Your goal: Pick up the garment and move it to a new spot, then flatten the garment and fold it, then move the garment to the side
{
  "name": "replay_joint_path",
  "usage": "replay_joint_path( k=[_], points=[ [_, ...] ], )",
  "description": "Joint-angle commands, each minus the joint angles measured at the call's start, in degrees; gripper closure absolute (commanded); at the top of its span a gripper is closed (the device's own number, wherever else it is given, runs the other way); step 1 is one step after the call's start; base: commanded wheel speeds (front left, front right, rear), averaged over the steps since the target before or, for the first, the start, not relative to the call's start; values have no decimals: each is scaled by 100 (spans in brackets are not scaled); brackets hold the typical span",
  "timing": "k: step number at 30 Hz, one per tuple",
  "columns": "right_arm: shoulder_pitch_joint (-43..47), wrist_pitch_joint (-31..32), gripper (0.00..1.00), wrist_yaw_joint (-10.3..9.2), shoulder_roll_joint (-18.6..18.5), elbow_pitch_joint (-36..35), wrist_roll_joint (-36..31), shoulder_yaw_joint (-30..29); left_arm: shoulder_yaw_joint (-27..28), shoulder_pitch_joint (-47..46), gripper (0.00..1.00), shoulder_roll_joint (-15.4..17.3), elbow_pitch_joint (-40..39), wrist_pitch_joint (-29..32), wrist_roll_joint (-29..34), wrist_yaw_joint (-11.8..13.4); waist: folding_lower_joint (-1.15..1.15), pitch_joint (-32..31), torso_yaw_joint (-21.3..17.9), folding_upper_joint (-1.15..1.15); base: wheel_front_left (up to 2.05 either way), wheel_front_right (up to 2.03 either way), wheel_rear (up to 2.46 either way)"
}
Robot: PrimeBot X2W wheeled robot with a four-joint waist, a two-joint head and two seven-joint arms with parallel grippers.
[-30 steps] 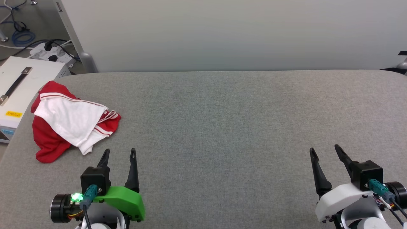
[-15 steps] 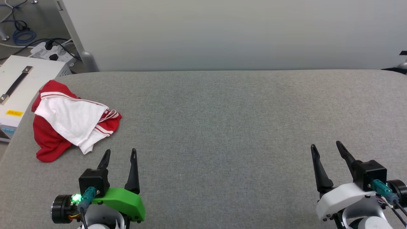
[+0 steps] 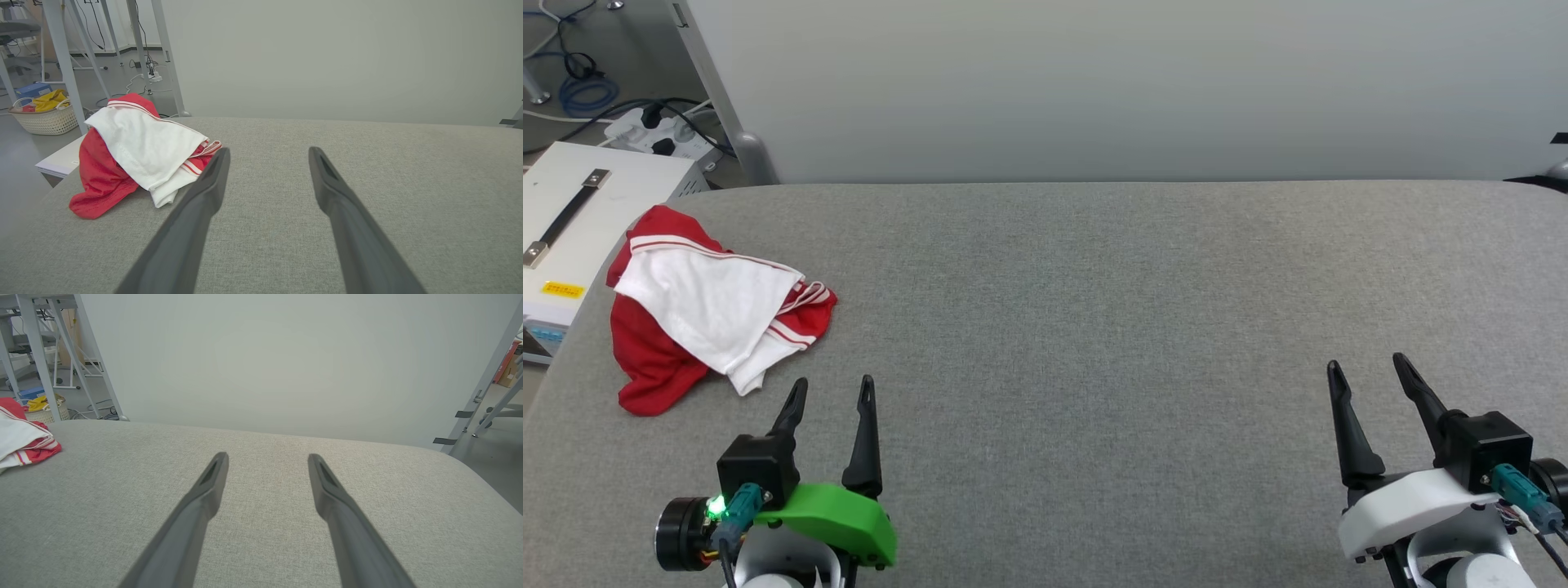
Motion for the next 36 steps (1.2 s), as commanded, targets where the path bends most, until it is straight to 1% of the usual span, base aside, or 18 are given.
replay_joint_path(
  k=[1, 16, 27, 36],
  points=[
    [-57, -64, 0, -2, -6, -17, 58, -5, -2, 5, 0, -12, 2, -63, -45, -61, 0, 4, 0, 0, 0, 0, 0],
    [-92, -240, 0, -3, -7, -45, 148, -20, 3, -10, 0, -16, 68, -242, -191, -154, 0, 27, 5, 0, 0, 0, 0],
    [-75, -370, 0, -3, -7, 197, 137, 0, -53, 6, 0, -18, 320, -373, -283, -218, 0, 8, 15, 0, 0, 0, 0],
    [-98, -473, 0, -4, -8, 245, 158, 15, -56, -8, 0, -20, 485, -479, -362, -269, 0, 15, 21, 0, 0, 0, 0]
  ],
)
